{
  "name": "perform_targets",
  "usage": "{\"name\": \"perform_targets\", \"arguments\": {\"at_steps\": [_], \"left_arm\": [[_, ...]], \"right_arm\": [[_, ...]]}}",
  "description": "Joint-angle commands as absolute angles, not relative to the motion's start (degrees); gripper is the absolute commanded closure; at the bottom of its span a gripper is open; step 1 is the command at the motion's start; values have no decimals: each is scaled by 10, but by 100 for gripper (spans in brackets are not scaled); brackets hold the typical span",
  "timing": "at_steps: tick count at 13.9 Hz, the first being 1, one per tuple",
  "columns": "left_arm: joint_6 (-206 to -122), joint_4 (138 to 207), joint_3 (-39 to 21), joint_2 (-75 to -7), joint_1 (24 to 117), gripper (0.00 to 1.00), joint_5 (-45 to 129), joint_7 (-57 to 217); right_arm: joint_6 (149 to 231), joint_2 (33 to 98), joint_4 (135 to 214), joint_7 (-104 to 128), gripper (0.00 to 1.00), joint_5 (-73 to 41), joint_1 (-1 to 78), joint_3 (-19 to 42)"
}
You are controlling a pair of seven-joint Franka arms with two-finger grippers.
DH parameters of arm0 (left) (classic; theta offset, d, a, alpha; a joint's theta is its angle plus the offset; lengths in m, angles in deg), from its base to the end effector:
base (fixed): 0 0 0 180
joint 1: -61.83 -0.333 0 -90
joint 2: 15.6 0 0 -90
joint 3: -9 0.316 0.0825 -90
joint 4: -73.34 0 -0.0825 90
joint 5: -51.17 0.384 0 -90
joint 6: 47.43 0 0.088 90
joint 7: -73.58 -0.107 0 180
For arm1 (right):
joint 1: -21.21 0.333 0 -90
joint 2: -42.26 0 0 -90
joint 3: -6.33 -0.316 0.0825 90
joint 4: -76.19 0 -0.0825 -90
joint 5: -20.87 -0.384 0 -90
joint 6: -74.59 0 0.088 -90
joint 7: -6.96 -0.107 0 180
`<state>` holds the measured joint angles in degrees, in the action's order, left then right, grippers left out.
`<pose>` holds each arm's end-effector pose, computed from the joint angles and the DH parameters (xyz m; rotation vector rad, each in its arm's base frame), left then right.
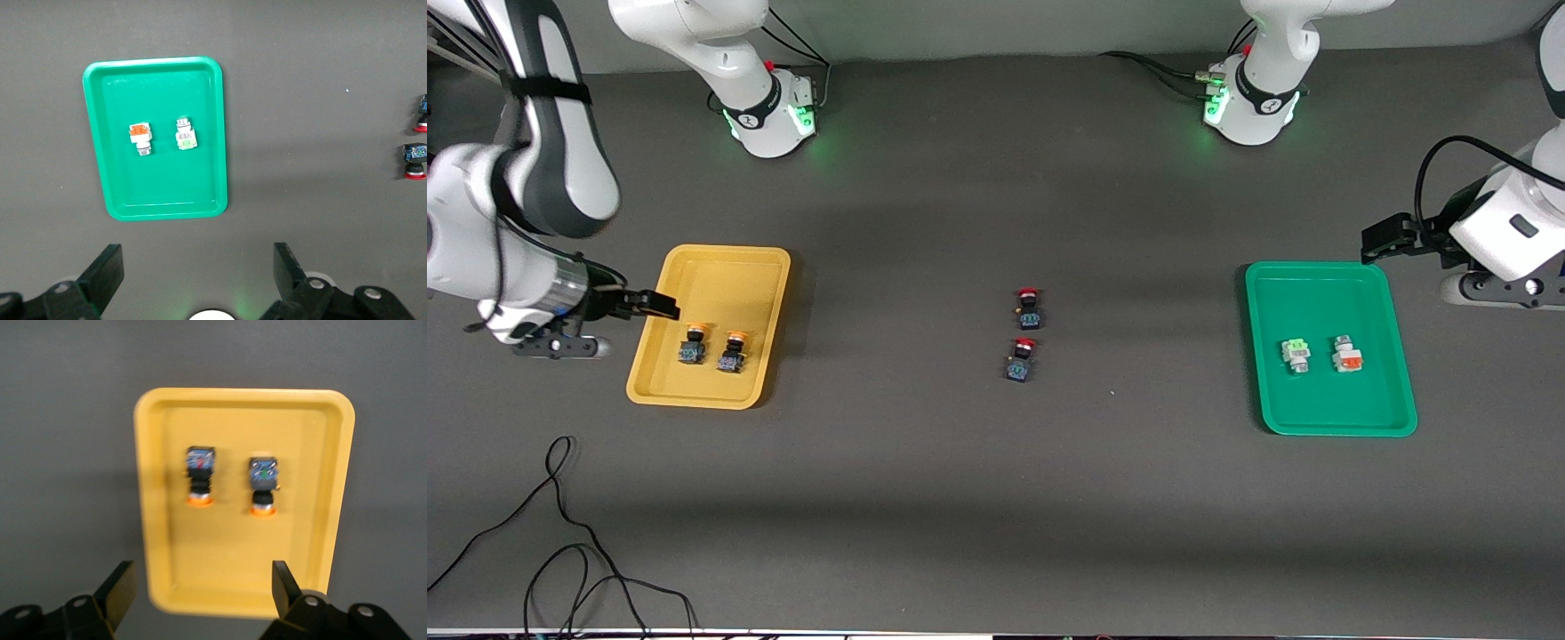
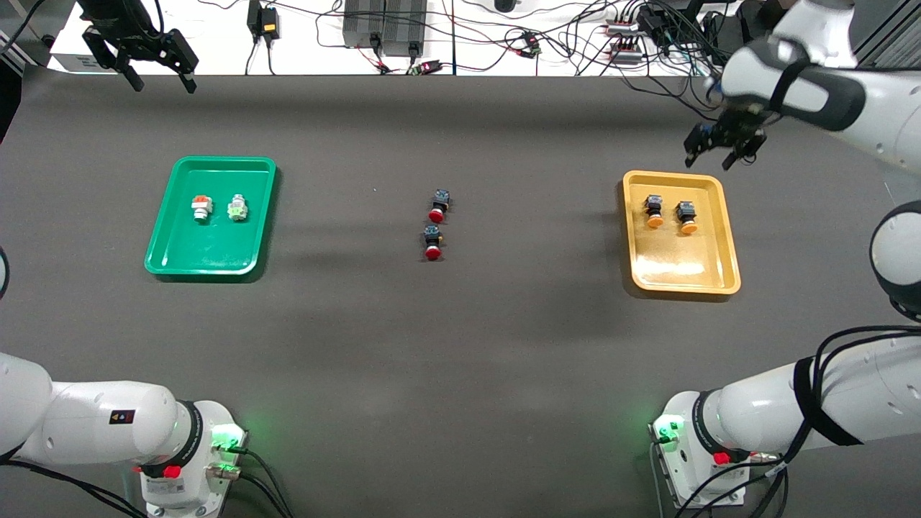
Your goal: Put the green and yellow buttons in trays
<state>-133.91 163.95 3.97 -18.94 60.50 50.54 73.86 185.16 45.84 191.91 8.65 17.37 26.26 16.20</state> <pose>0.5617 -0.0362 0.5821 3.1219 -0.0934 -0.2043 0.5466 -0.0408 0.4087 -3.0773 0.1246 0.2291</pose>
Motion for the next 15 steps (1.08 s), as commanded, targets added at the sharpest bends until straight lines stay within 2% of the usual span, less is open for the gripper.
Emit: {"name": "perform_targets", "arguments": {"at_steps": [1, 3, 5, 7, 11, 14, 15], "left_arm": [[-1338, 1633, 60, -184, 624, 0, 506, 740], [-1338, 1633, 66, -184, 630, 0, 506, 740], [-1336, 1630, 66, -183, 625, 0, 506, 740], [-1336, 1629, 65, -183, 624, 0, 506, 740], [-1330, 1626, 64, -182, 624, 0, 506, 738], [-1328, 1621, 64, -182, 624, 0, 506, 737], [-1328, 1620, 65, -182, 623, 0, 506, 737]], "right_arm": [[1768, 446, 1849, 36, 9, 165, 246, 127], [1707, 424, 1805, 14, 8, 173, 235, 106], [1636, 407, 1760, 4, 1, 173, 225, 102], [1601, 394, 1720, 7, 0, 173, 215, 110], [1570, 402, 1653, 18, 0, 178, 207, 127], [1505, 458, 1552, 18, 0, 196, 211, 116], [1504, 461, 1543, 19, 0, 197, 211, 116]]}}
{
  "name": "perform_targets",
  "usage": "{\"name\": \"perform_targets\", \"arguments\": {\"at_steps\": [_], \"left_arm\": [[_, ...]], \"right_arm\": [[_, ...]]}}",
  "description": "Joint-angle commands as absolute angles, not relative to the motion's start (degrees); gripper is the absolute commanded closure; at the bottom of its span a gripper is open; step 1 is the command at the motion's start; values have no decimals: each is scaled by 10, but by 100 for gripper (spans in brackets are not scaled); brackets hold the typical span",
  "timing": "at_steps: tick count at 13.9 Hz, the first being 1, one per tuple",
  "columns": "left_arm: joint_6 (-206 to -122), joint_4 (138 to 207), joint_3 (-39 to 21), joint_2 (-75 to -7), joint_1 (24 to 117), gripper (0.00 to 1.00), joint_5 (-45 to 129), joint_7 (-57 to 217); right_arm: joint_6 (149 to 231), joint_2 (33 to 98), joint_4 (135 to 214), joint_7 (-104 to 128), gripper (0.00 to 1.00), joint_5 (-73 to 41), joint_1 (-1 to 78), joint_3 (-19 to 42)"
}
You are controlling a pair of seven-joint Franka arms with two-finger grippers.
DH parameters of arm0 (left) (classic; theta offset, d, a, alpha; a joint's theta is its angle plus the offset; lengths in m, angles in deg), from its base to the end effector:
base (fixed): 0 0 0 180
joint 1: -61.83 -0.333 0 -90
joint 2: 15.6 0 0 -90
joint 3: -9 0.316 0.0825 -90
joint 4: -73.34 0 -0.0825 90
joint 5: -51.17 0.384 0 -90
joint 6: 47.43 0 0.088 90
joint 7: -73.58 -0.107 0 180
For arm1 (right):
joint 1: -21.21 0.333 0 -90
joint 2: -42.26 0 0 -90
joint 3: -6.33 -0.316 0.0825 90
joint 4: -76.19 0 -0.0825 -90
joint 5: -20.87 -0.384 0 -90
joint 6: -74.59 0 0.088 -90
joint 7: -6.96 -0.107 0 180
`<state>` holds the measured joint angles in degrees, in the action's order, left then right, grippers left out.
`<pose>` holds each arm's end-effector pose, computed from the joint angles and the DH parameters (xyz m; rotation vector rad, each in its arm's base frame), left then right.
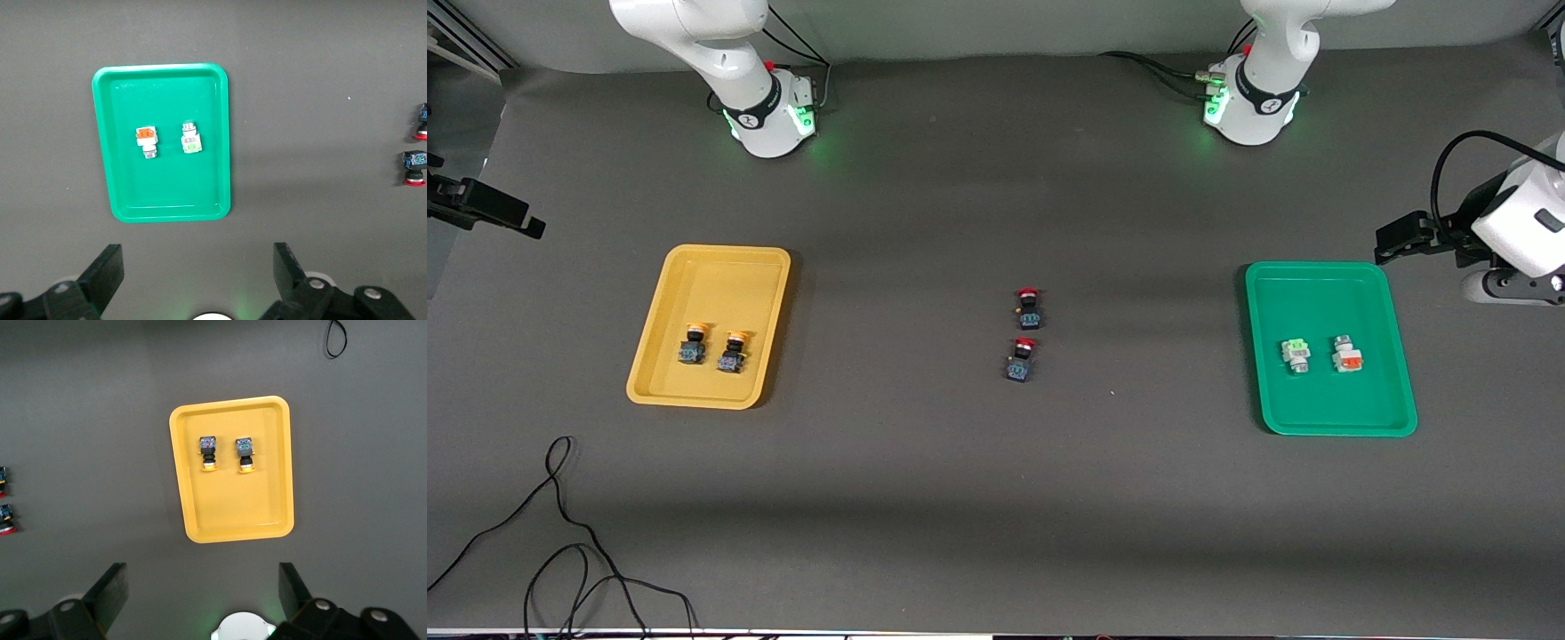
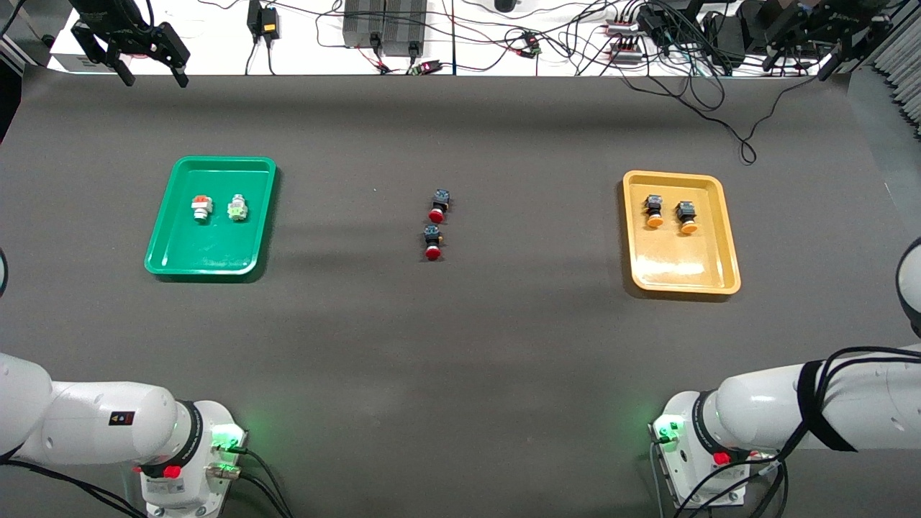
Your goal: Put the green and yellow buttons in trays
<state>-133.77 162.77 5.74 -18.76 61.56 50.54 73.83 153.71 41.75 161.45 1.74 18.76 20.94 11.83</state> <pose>0.5621 -0.0297 0.5932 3.1250 -0.0750 -0.1711 0.5293 -0.0493 0.6520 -3.0866 0.2888 0.1522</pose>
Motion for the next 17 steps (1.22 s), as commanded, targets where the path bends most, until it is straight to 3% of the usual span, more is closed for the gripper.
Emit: {"name": "perform_targets", "arguments": {"at_steps": [1, 3, 5, 8, 17], "left_arm": [[-1329, 1620, 65, -182, 623, 0, 506, 737], [-1328, 1621, 65, -182, 624, 0, 510, 737], [-1328, 1620, 65, -182, 624, 0, 513, 734], [-1329, 1620, 65, -182, 623, 0, 514, 720], [-1328, 1614, 64, -189, 624, 0, 515, 728]], "right_arm": [[1504, 459, 1542, 18, 0, 200, 214, 116], [1503, 436, 1563, 11, 0, 202, 224, 115], [1501, 385, 1638, 13, 0, 203, 224, 105], [1537, 388, 1633, 24, 0, 217, 223, 105], [1537, 394, 1635, 8, 0, 210, 224, 104]]}}
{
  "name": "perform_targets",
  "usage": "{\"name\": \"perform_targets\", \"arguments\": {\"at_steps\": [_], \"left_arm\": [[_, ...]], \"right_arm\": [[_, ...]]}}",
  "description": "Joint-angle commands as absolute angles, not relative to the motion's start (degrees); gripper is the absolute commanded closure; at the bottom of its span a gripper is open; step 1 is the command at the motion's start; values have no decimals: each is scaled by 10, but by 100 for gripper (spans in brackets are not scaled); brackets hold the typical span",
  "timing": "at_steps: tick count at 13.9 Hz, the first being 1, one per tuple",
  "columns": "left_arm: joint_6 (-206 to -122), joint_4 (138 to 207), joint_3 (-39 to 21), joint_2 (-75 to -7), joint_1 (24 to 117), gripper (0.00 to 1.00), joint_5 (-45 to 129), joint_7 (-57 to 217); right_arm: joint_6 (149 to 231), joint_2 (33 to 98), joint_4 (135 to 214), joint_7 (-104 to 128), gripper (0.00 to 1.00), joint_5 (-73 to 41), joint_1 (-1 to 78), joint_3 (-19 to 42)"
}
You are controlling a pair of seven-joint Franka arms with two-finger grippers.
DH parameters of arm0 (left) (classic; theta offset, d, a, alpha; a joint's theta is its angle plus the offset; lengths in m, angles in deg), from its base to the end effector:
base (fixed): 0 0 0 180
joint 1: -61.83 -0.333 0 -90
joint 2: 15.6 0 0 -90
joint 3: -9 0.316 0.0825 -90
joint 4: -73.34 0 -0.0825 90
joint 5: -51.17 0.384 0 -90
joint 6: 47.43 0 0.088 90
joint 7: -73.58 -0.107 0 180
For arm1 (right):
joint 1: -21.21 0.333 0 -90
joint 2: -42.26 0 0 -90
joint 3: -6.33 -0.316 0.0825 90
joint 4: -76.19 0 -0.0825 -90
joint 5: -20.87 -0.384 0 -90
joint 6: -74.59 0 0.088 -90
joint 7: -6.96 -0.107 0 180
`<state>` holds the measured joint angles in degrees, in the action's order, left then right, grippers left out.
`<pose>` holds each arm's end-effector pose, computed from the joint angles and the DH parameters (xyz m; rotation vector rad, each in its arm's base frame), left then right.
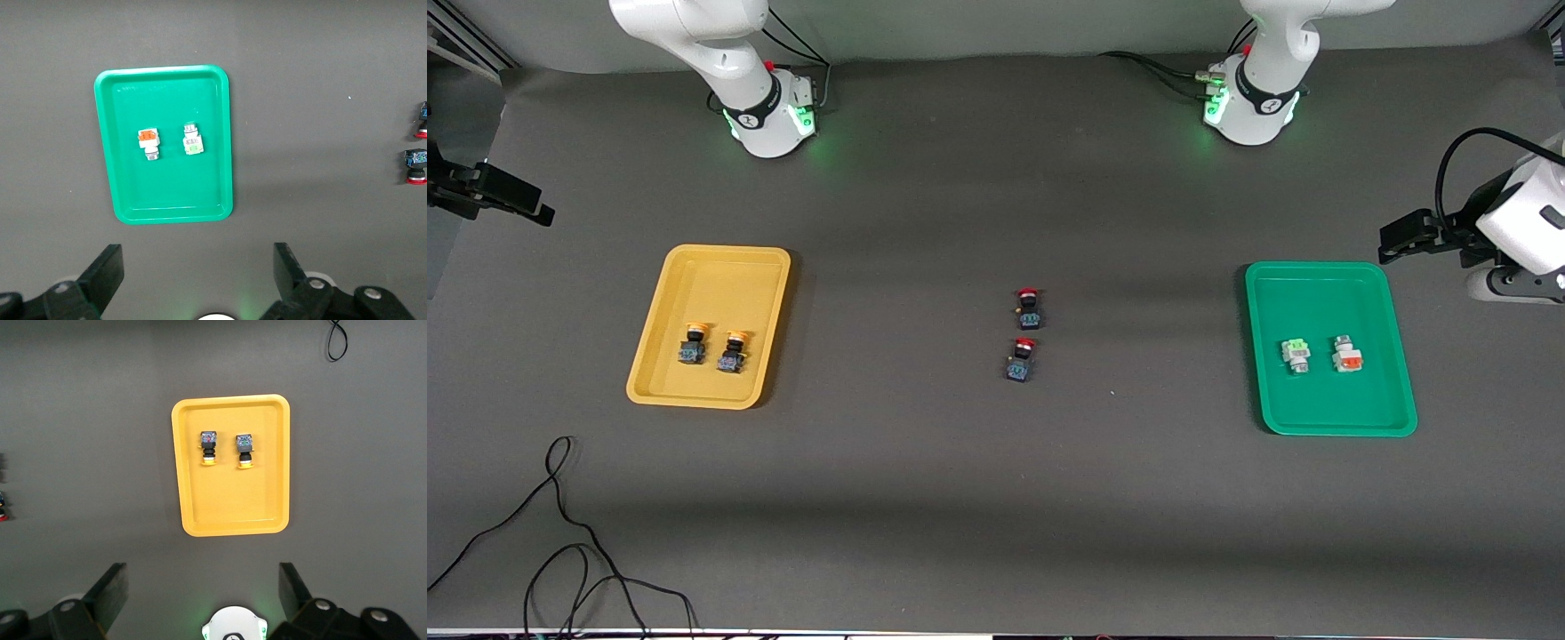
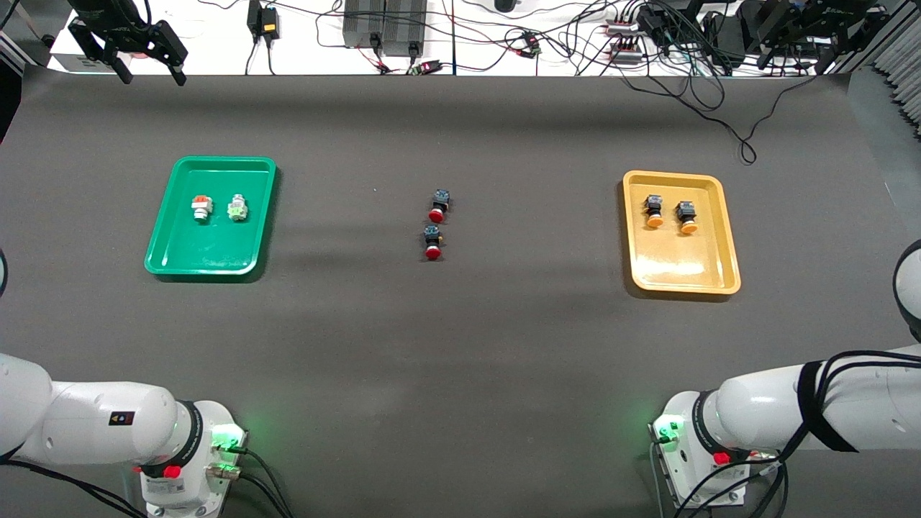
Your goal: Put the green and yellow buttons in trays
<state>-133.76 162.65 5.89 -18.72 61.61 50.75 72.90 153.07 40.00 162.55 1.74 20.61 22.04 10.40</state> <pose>0.5621 -0.0284 0.5945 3.1274 -0.0977 -0.1669 0.5197 -0.0297 0.6584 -3.1238 0.2297 0.1541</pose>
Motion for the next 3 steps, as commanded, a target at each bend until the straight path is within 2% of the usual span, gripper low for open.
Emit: {"name": "perform_targets", "arguments": {"at_steps": [1, 3], "left_arm": [[-1328, 1614, 64, -189, 624, 0, 515, 727], [-1328, 1614, 64, -189, 625, 0, 515, 726]], "right_arm": [[1537, 396, 1636, 10, 0, 208, 224, 103], [1537, 397, 1634, 9, 0, 208, 224, 103]]}}
